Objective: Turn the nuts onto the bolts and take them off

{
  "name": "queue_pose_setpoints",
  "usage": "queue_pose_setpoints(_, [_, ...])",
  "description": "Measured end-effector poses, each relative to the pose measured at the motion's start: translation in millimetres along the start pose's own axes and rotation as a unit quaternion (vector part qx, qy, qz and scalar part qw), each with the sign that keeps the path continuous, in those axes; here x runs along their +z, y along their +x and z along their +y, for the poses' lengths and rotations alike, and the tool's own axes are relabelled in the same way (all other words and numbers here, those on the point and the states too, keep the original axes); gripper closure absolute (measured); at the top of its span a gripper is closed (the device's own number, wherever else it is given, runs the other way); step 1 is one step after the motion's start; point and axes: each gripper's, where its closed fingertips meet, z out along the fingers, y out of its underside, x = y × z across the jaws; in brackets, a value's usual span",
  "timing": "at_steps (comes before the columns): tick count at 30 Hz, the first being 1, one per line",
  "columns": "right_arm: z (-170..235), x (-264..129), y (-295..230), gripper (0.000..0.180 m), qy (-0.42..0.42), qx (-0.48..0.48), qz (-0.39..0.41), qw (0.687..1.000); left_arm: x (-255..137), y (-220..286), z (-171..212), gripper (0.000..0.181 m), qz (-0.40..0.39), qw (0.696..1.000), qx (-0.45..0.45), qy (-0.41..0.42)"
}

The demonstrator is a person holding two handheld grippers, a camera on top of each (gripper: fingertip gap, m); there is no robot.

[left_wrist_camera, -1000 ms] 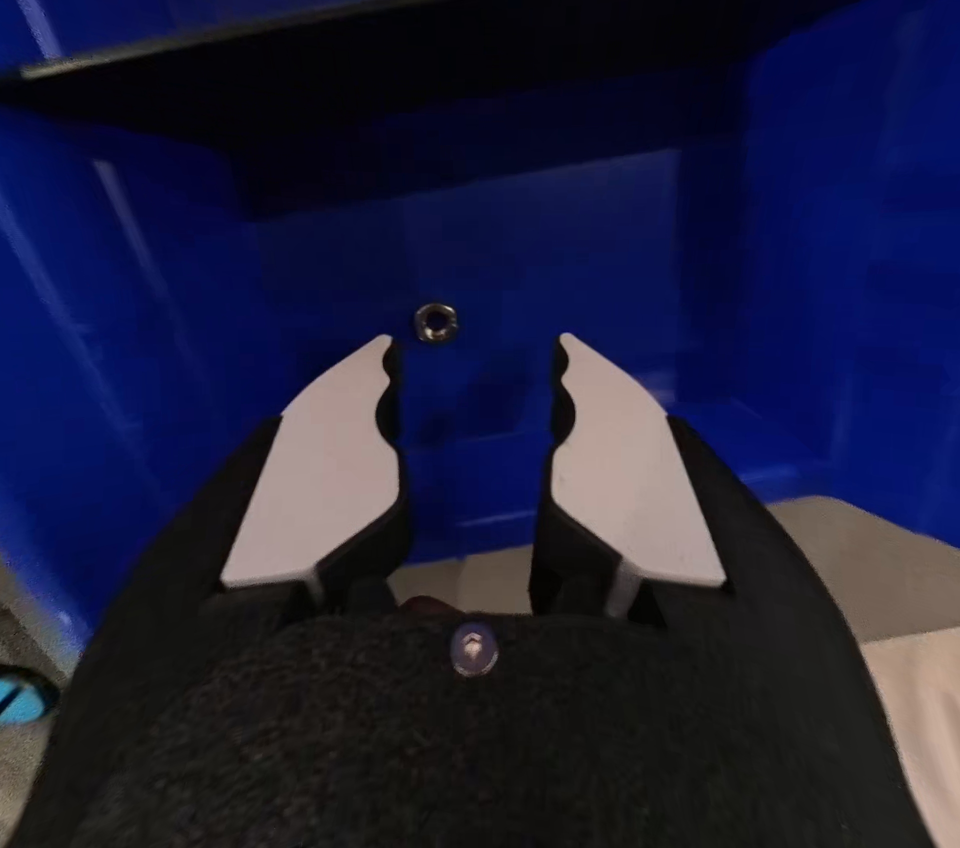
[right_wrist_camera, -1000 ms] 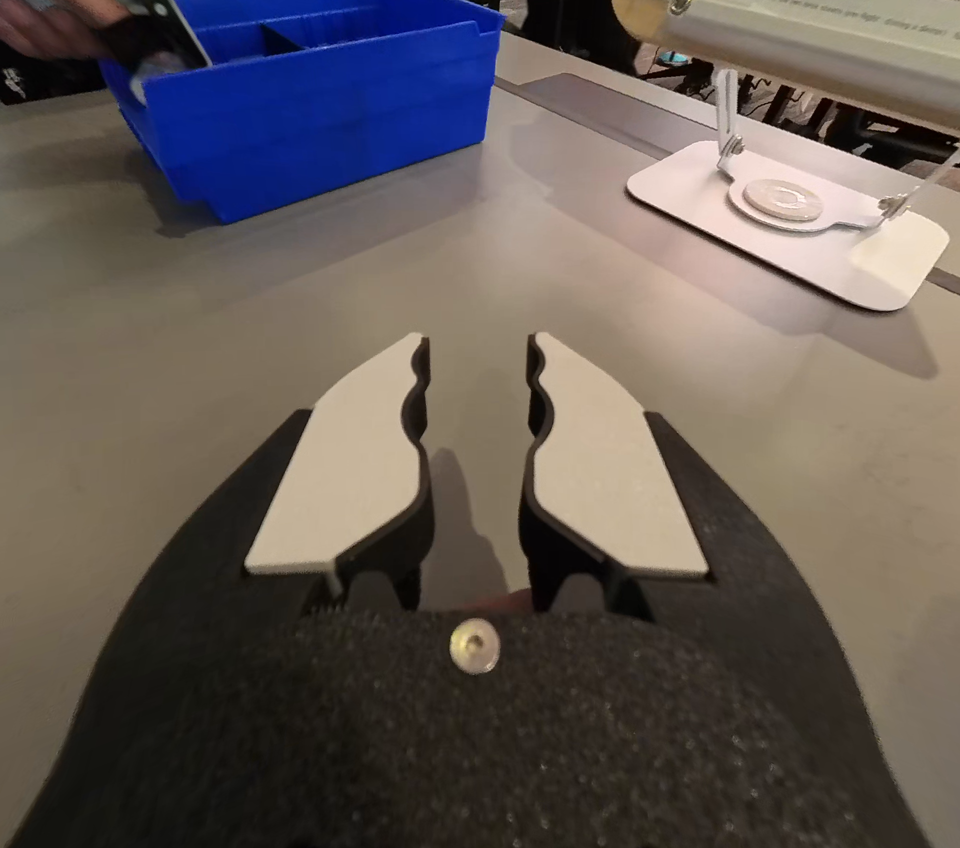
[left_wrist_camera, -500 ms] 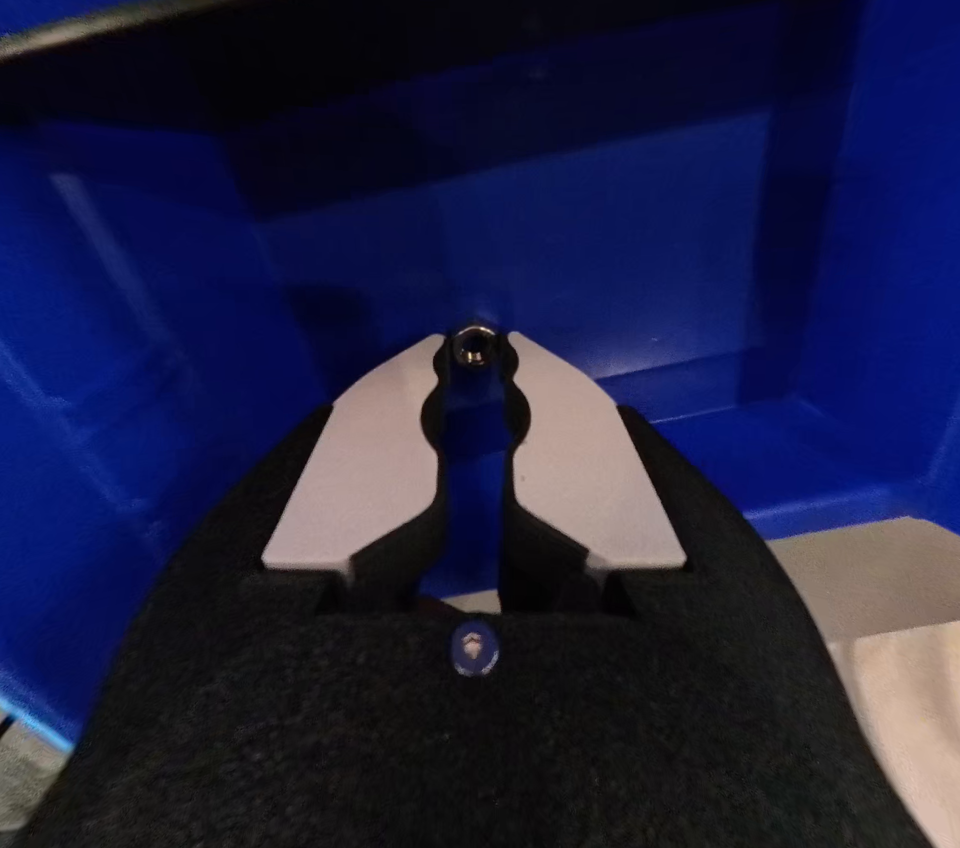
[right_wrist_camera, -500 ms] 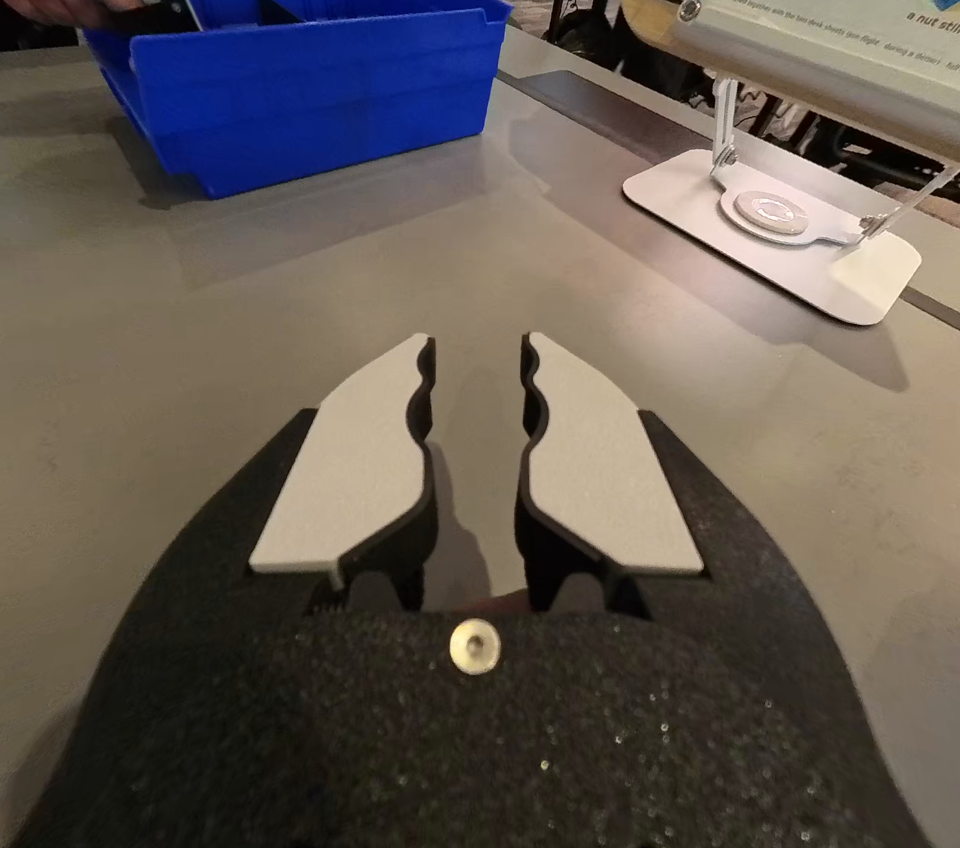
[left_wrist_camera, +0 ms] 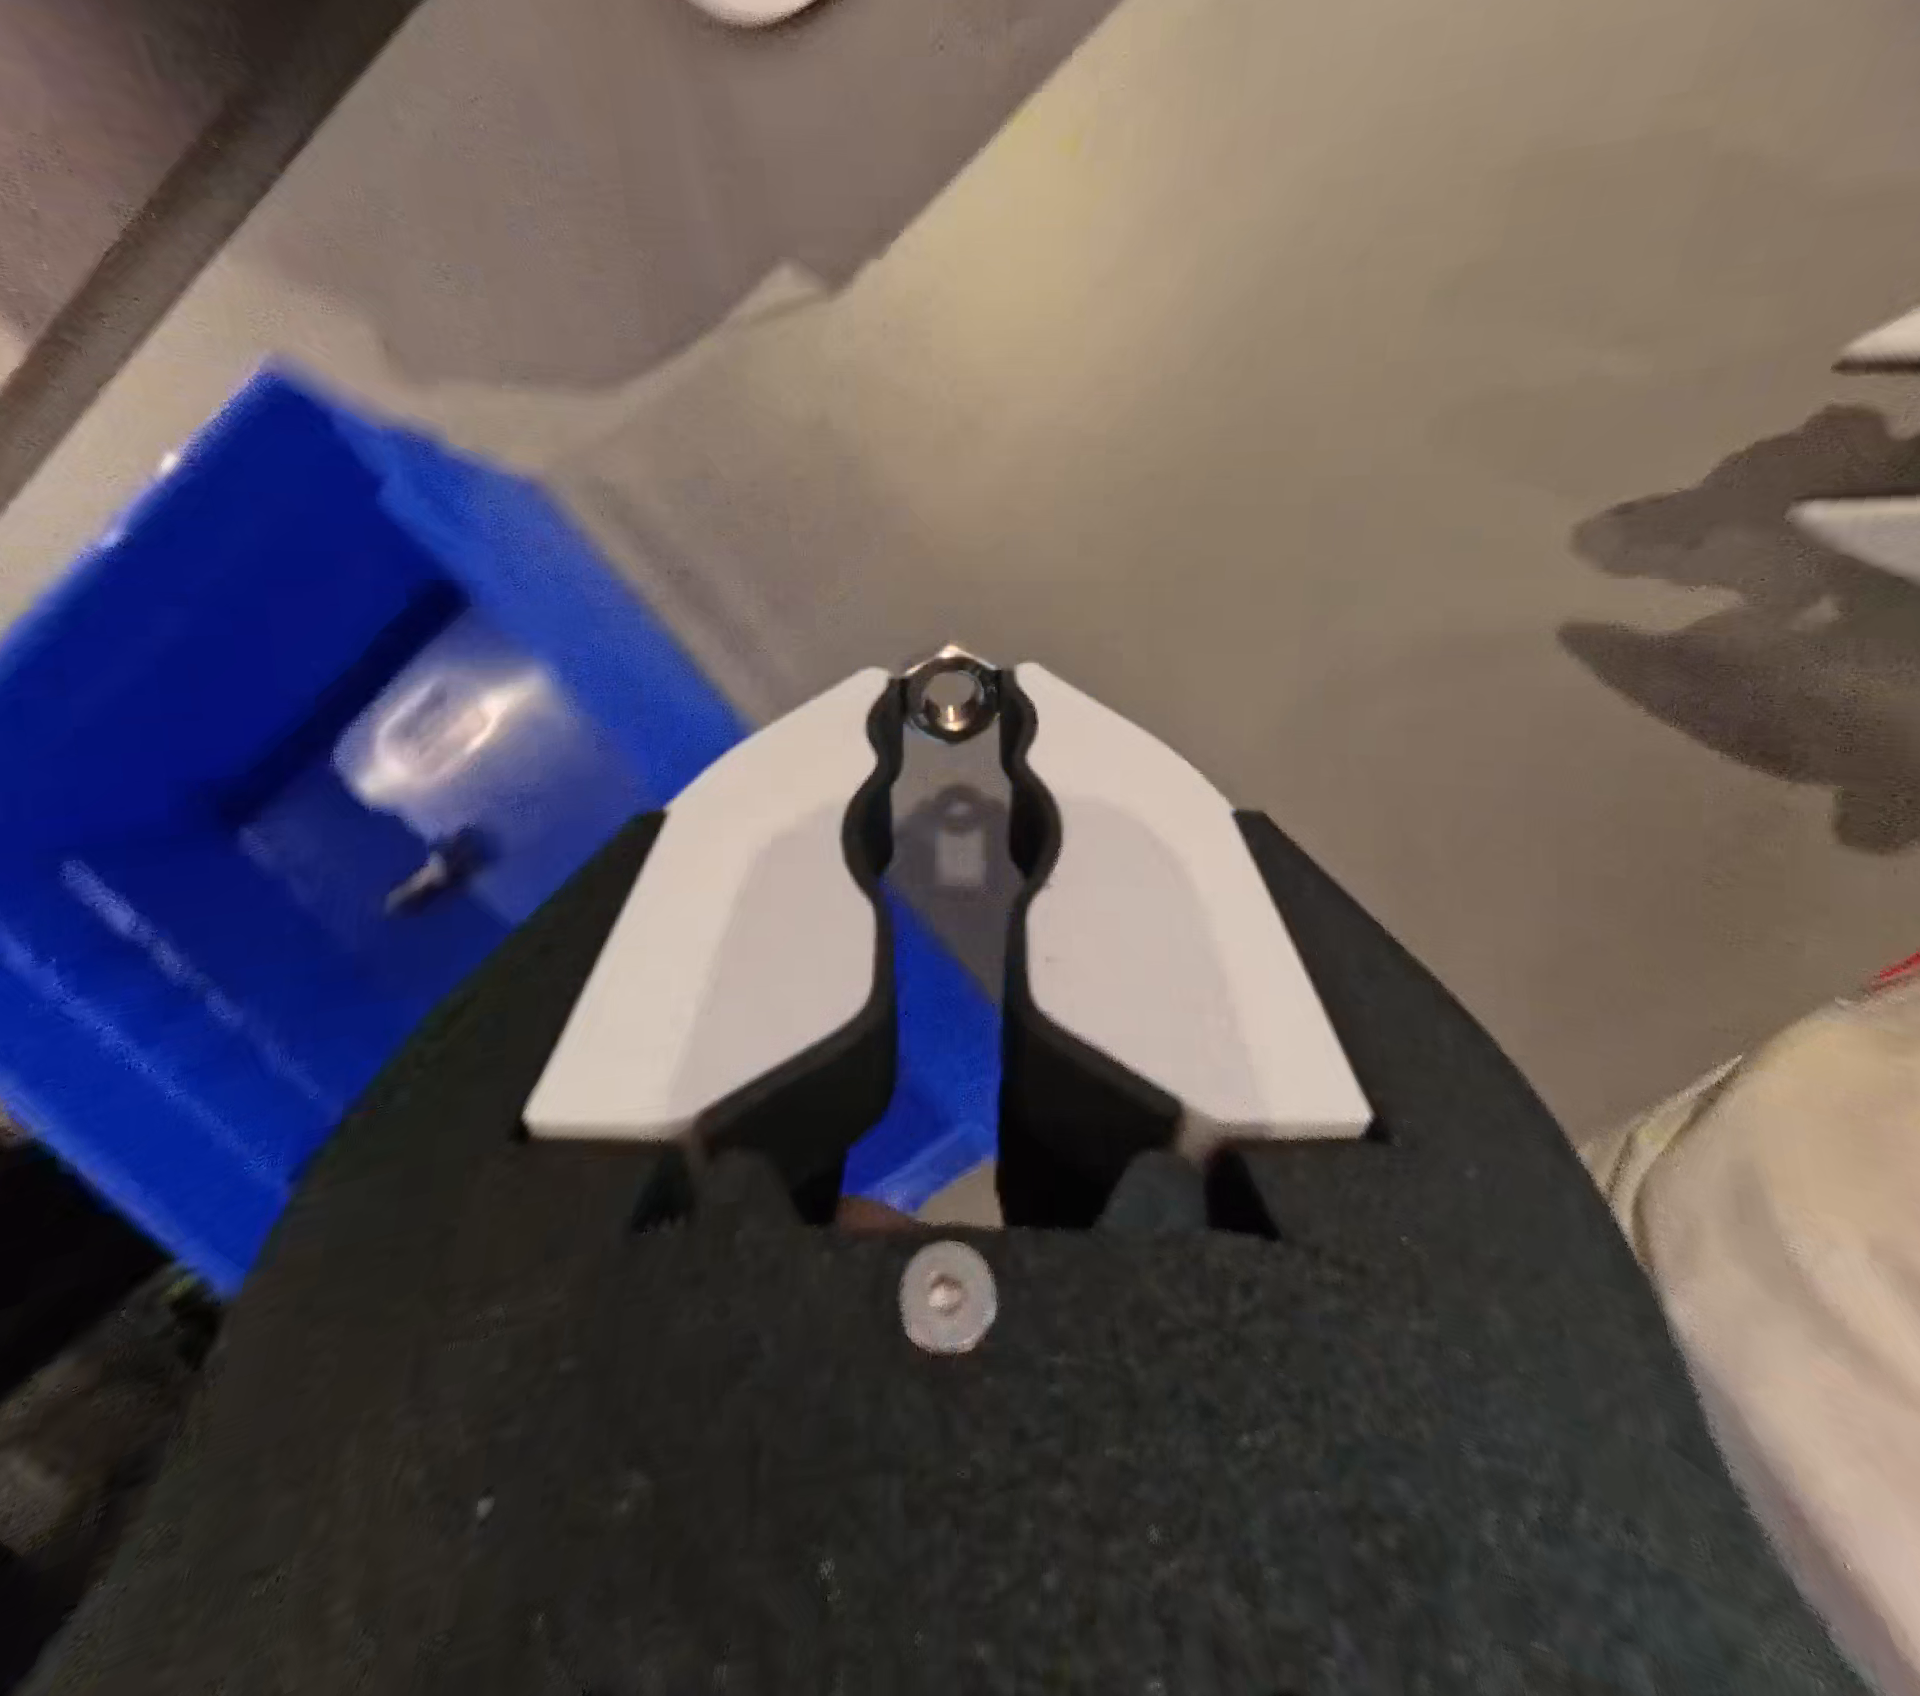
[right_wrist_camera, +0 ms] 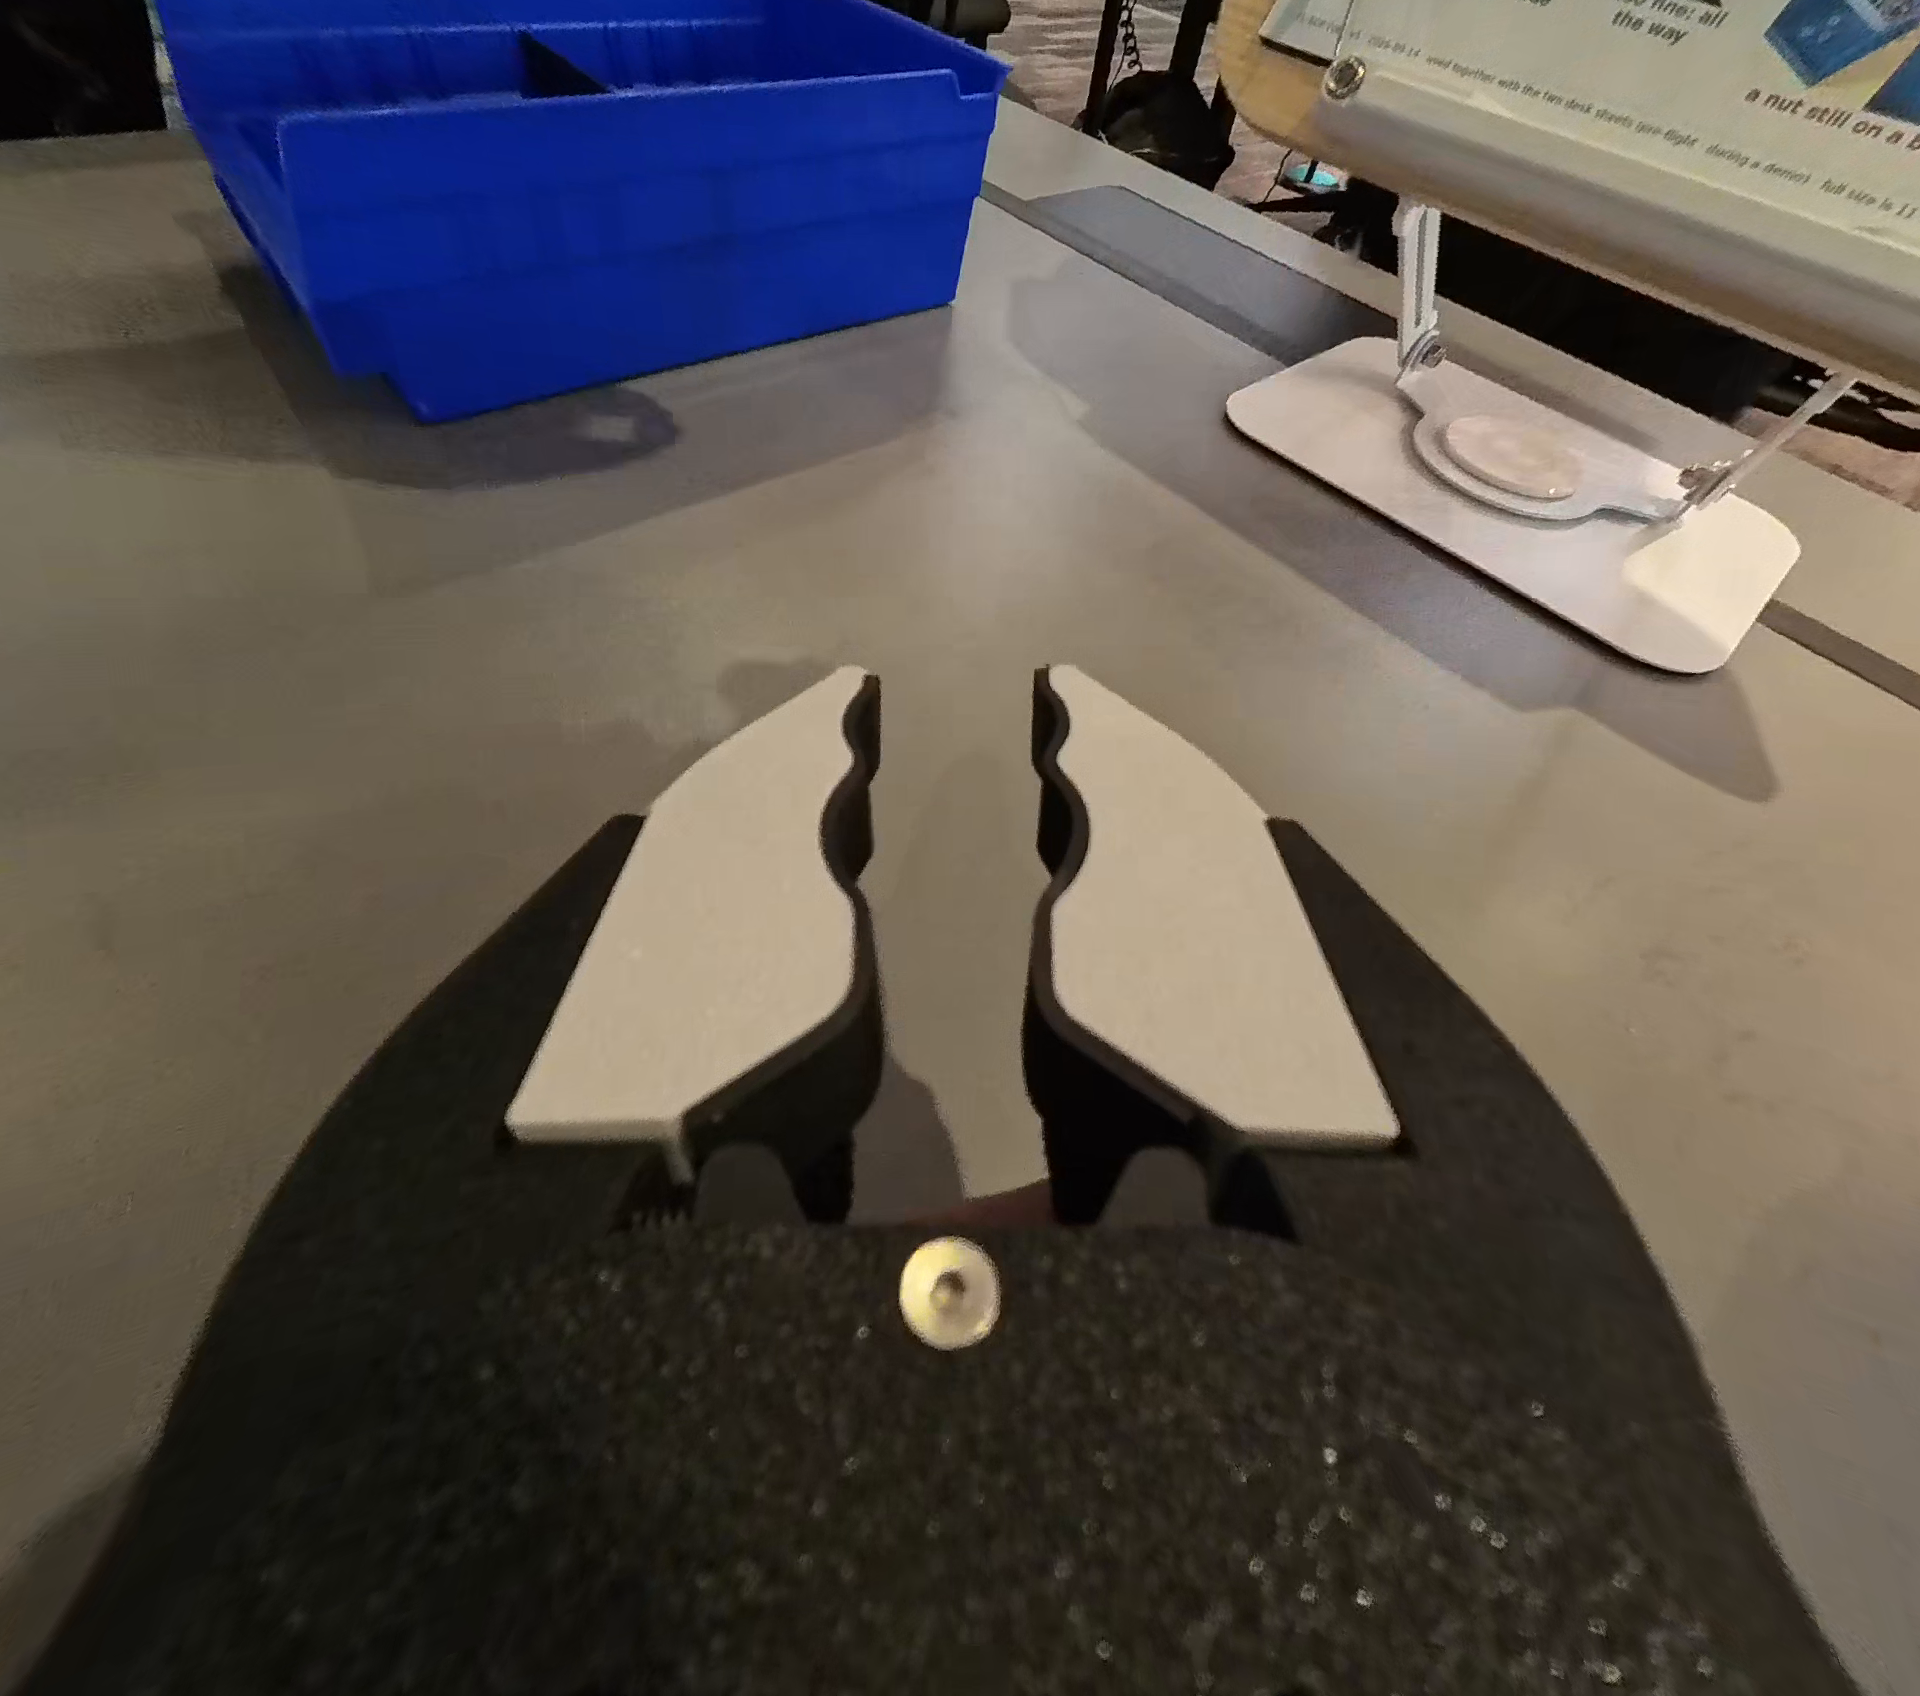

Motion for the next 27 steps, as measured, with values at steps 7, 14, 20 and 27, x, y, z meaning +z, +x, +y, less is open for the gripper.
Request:
queue_pose_setpoints(7, [3, -1, -5, 0.153, -0.004, -0.013, -0.001, 1.000, 123, 57, -67, 0.163, 0.045, 0.994, 0.032, -0.093])
queue_pose_setpoints(14, [4, -1, -3, 0.154, -0.007, -0.015, 0.000, 1.000, 174, 74, -82, 0.163, 0.083, 0.990, 0.019, -0.113])
queue_pose_setpoints(20, [5, 0, -6, 0.154, -0.011, -0.018, -0.005, 1.000, 178, 78, -80, 0.163, 0.094, 0.989, 0.021, -0.114])
queue_pose_setpoints(27, [7, 1, -7, 0.155, -0.017, -0.032, -0.002, 0.999, 163, 78, -77, 0.150, 0.096, 0.991, 0.023, -0.090])
